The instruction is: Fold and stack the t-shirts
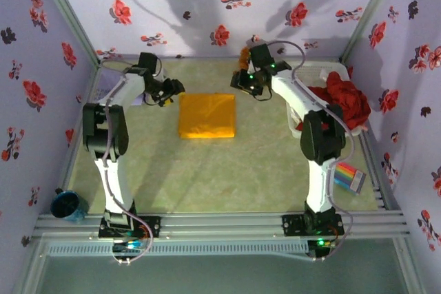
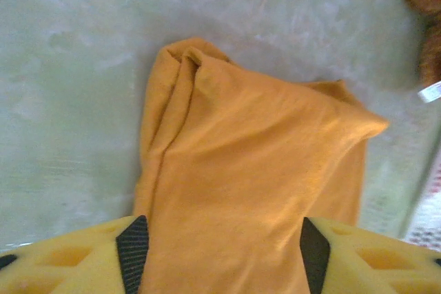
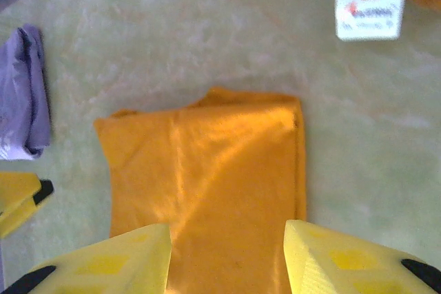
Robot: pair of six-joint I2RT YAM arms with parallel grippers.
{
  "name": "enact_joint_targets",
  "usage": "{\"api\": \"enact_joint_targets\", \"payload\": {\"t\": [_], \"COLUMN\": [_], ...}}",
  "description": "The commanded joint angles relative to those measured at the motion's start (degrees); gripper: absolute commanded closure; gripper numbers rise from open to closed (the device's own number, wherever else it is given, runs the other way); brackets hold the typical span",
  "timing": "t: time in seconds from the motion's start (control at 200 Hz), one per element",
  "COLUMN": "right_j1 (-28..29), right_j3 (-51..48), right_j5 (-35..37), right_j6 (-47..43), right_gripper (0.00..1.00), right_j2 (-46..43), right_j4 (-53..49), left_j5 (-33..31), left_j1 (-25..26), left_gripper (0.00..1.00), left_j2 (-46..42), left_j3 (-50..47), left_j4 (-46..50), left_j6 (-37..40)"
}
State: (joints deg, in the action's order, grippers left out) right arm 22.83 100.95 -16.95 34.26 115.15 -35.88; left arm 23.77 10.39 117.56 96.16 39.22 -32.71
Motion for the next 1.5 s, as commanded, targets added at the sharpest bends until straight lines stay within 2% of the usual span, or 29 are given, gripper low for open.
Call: {"api": "enact_joint_targets", "payload": {"t": [0.0,0.16,0.325,0.66,0.805,0.985,1.045,1.15,1.32,1.495], "right_j1": [-0.42,-0.68,-0.93,-1.08,-1.38,-1.55,-1.52,-1.6,-1.65,-1.55], "right_j3": [-7.56,-16.16,-19.93,-22.31,-24.05,-27.17,-28.23,-30.08,-33.44,-41.61], "right_j5": [-0.7,-0.87,-1.07,-1.02,-0.31,0.23,0.58,0.95,1.82,4.0], "right_j6": [-1.36,-1.12,-1.36,-1.85,-2.59,-2.06,-1.82,-0.85,2.01,8.41], "right_gripper": [0.52,0.52,0.52,0.52,0.52,0.51,0.51,0.51,0.51,0.5], "right_j2": [-4.24,-8.96,-11.02,-12.96,-14.87,-18.77,-20.23,-22.5,-26.42,-35.37], "right_j4": [0.5,3.35,3.63,3.03,1.87,1.51,1.55,1.6,1.6,5.77], "left_j5": [-8.71,-11.55,-8.9,-7.68,-9.93,-19.36,-18.69,-17.25,-21.33,-21.39], "left_j1": [2.43,4.83,5.25,7.29,9.25,13.96,14.48,14.79,15.51,15.47], "left_gripper": [0.33,0.25,0.24,0.34,0.38,0.47,0.51,0.62,0.75,0.99], "left_j2": [0.44,2.95,4.04,6.49,7.61,10.4,11.25,11.38,10.45,10.66], "left_j3": [0.37,0.43,-1.93,-3.78,-4.84,-3.05,-3.77,-5.86,-7.21,-7.56], "left_j4": [8.1,9.82,7.45,6.0,5.16,9.47,9.11,7.45,7.01,6.88], "left_j6": [6.79,8.78,8.37,8.54,7.84,9.67,9.06,7.79,7.98,9.4]}}
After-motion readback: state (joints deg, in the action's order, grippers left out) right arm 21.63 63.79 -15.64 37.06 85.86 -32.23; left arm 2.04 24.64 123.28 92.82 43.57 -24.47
